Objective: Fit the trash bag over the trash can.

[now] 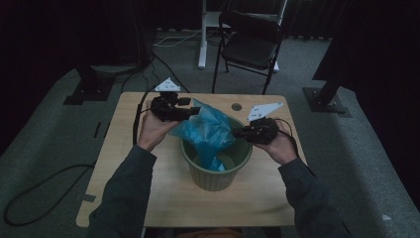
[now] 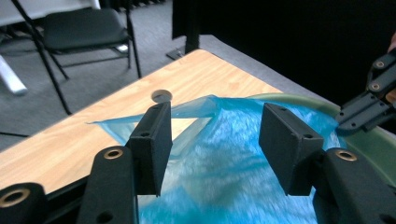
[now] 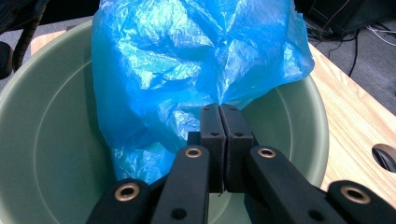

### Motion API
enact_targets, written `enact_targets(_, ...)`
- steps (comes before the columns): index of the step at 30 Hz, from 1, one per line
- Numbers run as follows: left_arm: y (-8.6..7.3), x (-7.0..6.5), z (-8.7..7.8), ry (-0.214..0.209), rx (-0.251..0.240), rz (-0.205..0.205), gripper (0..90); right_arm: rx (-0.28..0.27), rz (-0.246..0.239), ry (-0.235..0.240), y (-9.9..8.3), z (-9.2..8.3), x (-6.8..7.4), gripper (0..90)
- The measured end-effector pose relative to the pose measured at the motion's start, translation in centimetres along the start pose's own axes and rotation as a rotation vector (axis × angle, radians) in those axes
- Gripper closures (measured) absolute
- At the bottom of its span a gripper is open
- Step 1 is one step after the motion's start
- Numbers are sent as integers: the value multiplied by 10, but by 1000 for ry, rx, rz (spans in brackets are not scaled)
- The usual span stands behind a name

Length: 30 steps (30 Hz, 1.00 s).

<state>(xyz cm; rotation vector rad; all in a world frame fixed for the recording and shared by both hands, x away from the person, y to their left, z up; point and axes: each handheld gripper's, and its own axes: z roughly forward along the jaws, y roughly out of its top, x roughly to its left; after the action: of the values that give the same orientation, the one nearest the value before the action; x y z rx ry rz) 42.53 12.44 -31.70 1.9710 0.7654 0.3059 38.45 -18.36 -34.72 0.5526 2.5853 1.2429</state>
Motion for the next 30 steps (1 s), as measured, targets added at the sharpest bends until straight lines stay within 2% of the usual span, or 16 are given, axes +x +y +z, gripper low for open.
enact_targets(2,1,3,4,-1,8,-13,429,0,-1,1,0,0,0,887)
enact_targets(3,1,7,10,-16,31,-34,429,0,-5,0,0,0,0,885)
enact_targets(5,0,9,15,-26,49,-43,456,0,-9,-2,0,-1,1,885)
enact_targets(7,-1,8,17,-42,69,-40,514,2,-8,-7,0,-1,0,884)
enact_targets(9,-3,5,18,-53,79,-33,634,1,-8,-13,-1,-3,0,884)
enact_targets(11,-5,-1,17,-73,88,-11,753,3,-8,-21,-2,-5,-1,883)
enact_targets(12,-6,-5,17,-69,98,9,800,4,-7,-23,-3,-6,-1,884)
enact_targets(14,-7,-16,16,-67,108,51,864,7,-8,-30,-5,-7,-2,882)
enact_targets(15,-7,-19,14,-69,102,55,881,9,-6,-31,-6,-7,-2,879)
enact_targets(19,-8,-31,10,-74,82,85,894,16,0,-38,-10,-9,-3,851)
enact_targets(22,-10,-37,9,-70,79,100,895,19,4,-33,-11,-12,-4,767)
enact_targets(25,-12,-42,9,-71,77,112,895,1,7,-40,-9,-17,-4,683)
enact_targets(30,-14,-52,9,-83,61,125,895,-47,12,-32,-1,-24,-4,604)
